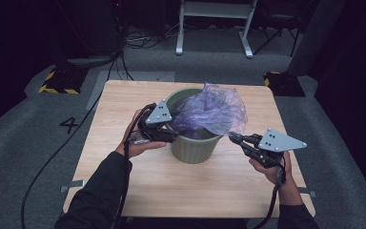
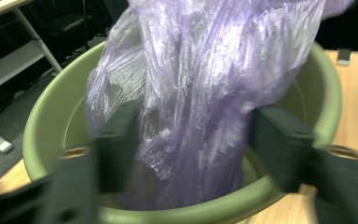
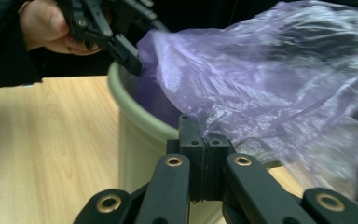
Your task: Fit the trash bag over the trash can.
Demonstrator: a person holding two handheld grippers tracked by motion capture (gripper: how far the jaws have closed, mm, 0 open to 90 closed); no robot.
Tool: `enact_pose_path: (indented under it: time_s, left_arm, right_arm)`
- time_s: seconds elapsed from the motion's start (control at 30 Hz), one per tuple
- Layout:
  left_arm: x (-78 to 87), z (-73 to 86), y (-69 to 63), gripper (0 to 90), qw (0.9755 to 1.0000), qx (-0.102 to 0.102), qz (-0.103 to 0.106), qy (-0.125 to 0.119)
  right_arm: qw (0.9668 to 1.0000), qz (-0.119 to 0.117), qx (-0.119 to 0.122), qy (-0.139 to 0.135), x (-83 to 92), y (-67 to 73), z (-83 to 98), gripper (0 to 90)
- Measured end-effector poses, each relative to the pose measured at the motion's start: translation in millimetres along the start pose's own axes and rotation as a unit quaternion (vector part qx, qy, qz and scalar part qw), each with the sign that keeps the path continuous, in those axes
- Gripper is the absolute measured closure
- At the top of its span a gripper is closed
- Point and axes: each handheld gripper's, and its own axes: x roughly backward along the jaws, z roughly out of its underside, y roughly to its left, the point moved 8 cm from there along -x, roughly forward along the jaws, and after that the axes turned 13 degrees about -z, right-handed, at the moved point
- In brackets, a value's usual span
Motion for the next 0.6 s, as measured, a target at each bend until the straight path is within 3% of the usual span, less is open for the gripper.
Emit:
enact_pose_path:
  time_s: [0.03,0.2,0.3,0.4,0.6]
  left_arm:
    - [2.2,-2.8,-0.7,23.0,0.9999,0.007,0.004,-0.006]
    - [11.5,-17.6,-7.8,18.2,0.9987,0.025,0.031,-0.034]
    - [15.0,-28.1,-22.1,18.6,0.9976,0.011,0.047,-0.049]
    - [17.9,-37.9,-37.8,18.3,0.9958,0.005,0.068,-0.061]
    - [19.4,-50.2,-67.4,16.4,0.995,-0.012,0.078,-0.062]
  right_arm:
    - [1.0,-0.004,0.002,0.004,-0.1,2.4,-0.2,90.0]
    - [0.9994,-0.007,0.021,0.026,-2.1,11.8,-2.6,90.0]
    - [0.9982,-0.01,0.035,0.048,-9.0,19.7,-3.7,90.0]
    - [0.9979,-0.015,0.036,0.051,-12.9,23.6,-3.6,90.0]
    - [0.9959,-0.031,0.05,0.068,-25.8,38.1,0.9,89.1]
